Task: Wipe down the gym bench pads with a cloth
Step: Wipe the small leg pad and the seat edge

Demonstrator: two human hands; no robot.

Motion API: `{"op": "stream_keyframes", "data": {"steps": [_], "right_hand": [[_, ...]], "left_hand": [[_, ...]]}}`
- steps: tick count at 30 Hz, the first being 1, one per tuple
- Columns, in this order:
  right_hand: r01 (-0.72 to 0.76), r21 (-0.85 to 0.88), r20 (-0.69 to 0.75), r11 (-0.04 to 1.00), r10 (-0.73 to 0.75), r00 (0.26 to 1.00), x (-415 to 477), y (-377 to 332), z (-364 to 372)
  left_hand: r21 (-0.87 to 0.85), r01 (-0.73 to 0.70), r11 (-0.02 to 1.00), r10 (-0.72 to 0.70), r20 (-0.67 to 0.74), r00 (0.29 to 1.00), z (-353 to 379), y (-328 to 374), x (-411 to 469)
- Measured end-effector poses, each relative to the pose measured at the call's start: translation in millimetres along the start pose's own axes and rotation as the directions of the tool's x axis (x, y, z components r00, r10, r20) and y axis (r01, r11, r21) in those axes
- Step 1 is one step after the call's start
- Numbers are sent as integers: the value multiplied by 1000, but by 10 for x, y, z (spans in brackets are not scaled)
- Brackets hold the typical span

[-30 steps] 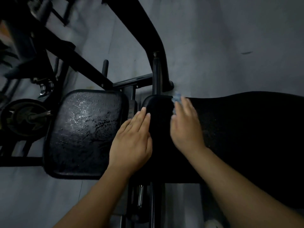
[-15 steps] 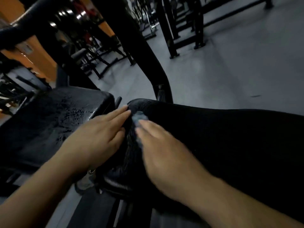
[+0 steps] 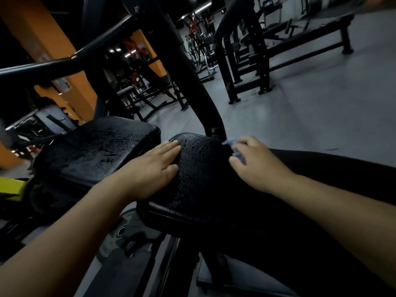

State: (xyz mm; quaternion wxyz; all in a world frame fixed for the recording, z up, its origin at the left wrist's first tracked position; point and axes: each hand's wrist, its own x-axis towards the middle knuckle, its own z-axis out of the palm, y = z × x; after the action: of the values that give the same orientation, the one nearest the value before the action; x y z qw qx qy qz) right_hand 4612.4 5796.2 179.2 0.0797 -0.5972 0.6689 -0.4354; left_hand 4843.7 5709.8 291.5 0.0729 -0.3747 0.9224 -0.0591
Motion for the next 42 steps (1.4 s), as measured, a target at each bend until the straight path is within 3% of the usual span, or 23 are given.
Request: {"op": "stream_keyframes", "data": {"steps": [2,5,7,9,11,12,14,17,19,21,23,25,28,30,32,34,39,40,42], "right_hand": [[27,17,10,1000,-27,1000,91,-159,218],[276,178,23,945,-284,958,-415,-408,183],[358,175,21,917,-367,930,-611,-153,19],[268,79,-3,960,-269,963,-322,256,-74],[-16,11,1,1000,16,1000,83,375,-45],[-62,-25,-15,998,62,998,169,324,64],[68,-31,6,997,-68,998,1,92,244],[307,161,42,938,-317,947,-670,28,31],[287,128,39,949,-294,955,-628,335,-104],[136,64,-8,989,-136,991,-191,533,-73],[-2,0,-36,1000,2,999,83,298,104],[117,14,-10,993,-117,993,-86,-21,224],[382,102,47,919,-388,920,-886,-129,-16],[347,46,24,937,-348,937,-1045,189,-153],[201,-3,0,980,-201,980,-793,463,-154],[97,-51,-21,994,-98,995,-634,280,-39],[371,49,90,927,-374,923,-1470,-14,-199],[381,41,60,924,-383,922,-1519,167,-278],[194,42,23,980,-195,980,-1282,515,-425]], "left_hand": [[15,9,1000,-9,10,1000,-2,12,0],[38,37,999,-38,43,998,-69,55,-11],[114,68,991,-74,45,996,-75,151,27],[201,75,977,-79,16,997,-25,334,143],[246,57,967,-61,7,998,57,522,237],[261,54,964,-56,2,998,91,569,266],[282,57,958,-63,10,998,110,583,277],[298,39,954,-56,47,997,85,586,261],[292,17,956,-37,62,997,91,627,277],[287,15,958,-34,64,997,96,649,304],[284,22,959,-44,72,996,96,658,305],[295,17,955,-40,73,996,103,654,308],[305,18,952,-43,76,996,107,651,304],[300,28,954,-50,65,997,124,667,313],[298,44,954,-68,72,995,136,735,323],[299,70,952,-97,77,992,151,816,317],[294,44,955,-74,90,993,164,901,241],[291,34,956,-64,93,994,180,914,216],[286,38,957,-64,82,995,210,981,204]]}}
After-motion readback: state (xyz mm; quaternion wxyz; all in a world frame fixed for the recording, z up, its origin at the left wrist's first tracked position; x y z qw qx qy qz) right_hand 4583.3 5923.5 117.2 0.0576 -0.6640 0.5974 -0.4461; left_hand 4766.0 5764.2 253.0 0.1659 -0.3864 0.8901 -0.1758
